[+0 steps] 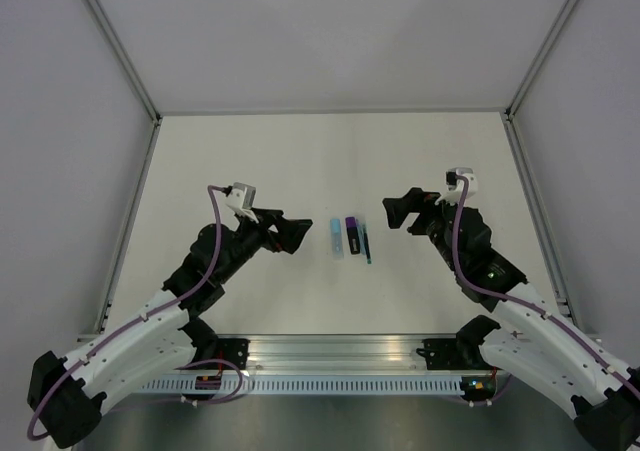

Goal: Insert the pens into the pen caps

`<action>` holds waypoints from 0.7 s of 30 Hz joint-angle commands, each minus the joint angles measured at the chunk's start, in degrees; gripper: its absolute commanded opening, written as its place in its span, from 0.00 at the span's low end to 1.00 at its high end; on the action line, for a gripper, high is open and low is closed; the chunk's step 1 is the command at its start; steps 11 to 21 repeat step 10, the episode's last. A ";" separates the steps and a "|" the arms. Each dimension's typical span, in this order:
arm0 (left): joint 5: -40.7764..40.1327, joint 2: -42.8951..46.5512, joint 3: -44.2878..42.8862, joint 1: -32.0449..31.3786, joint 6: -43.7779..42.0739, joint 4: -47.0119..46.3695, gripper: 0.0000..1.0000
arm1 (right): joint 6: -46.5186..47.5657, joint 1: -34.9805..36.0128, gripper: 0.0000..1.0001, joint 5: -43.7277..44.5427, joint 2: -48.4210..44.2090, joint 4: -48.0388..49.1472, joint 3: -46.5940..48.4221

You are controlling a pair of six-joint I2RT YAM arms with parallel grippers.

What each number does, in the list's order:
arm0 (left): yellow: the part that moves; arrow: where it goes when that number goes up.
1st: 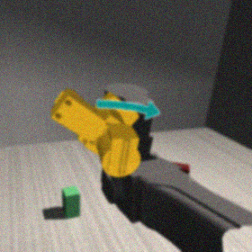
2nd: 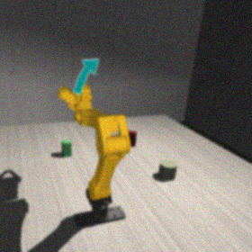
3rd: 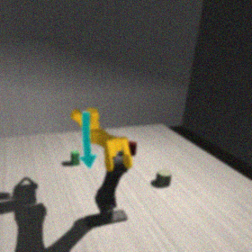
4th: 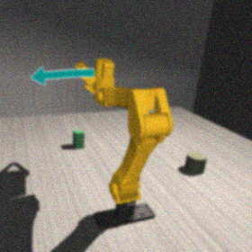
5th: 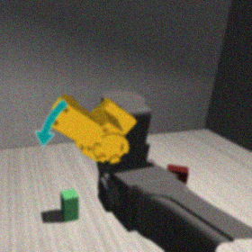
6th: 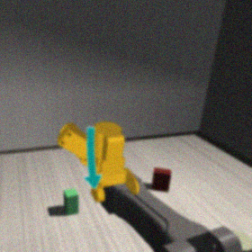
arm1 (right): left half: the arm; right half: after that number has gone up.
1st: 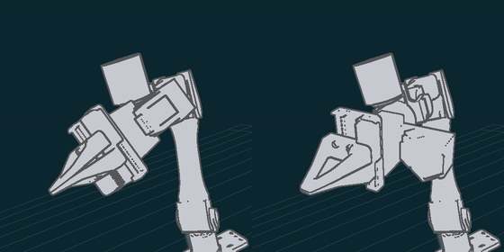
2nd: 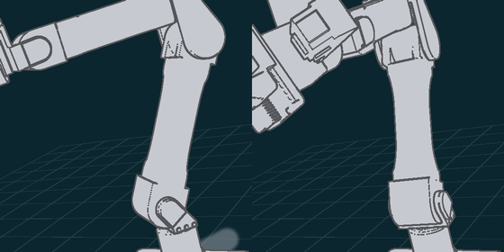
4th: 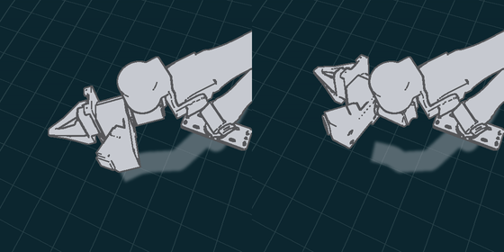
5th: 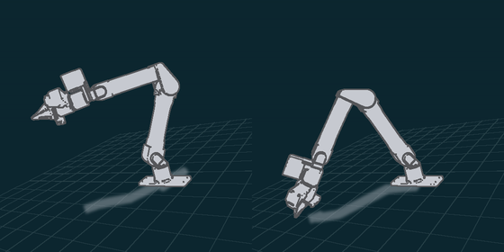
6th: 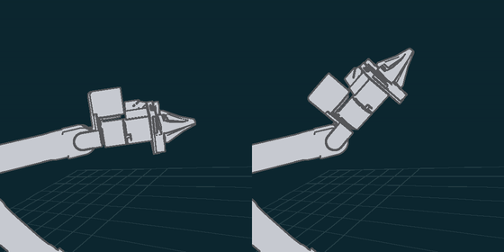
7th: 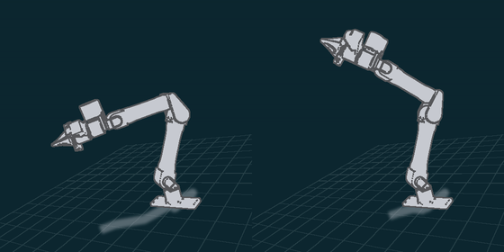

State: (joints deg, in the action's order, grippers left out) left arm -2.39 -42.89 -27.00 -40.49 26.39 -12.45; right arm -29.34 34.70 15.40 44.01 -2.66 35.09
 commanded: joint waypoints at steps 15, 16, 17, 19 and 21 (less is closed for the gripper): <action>0.02 1.15 0.11 -0.11 -3.10 -1.18 1.00 | 0.78 -0.07 0.98 2.71 -1.65 0.55 -0.46; 0.02 1.15 0.11 -0.11 -3.10 -1.18 1.00 | 0.78 -0.07 0.98 2.71 -1.65 0.55 -0.46; 0.02 1.15 0.11 -0.11 -3.10 -1.18 1.00 | 0.78 -0.07 0.98 2.71 -1.65 0.55 -0.46; 0.02 1.15 0.11 -0.11 -3.10 -1.18 1.00 | 0.78 -0.07 0.98 2.71 -1.65 0.55 -0.46; 0.02 1.15 0.11 -0.11 -3.10 -1.18 1.00 | 0.78 -0.07 0.98 2.71 -1.65 0.55 -0.46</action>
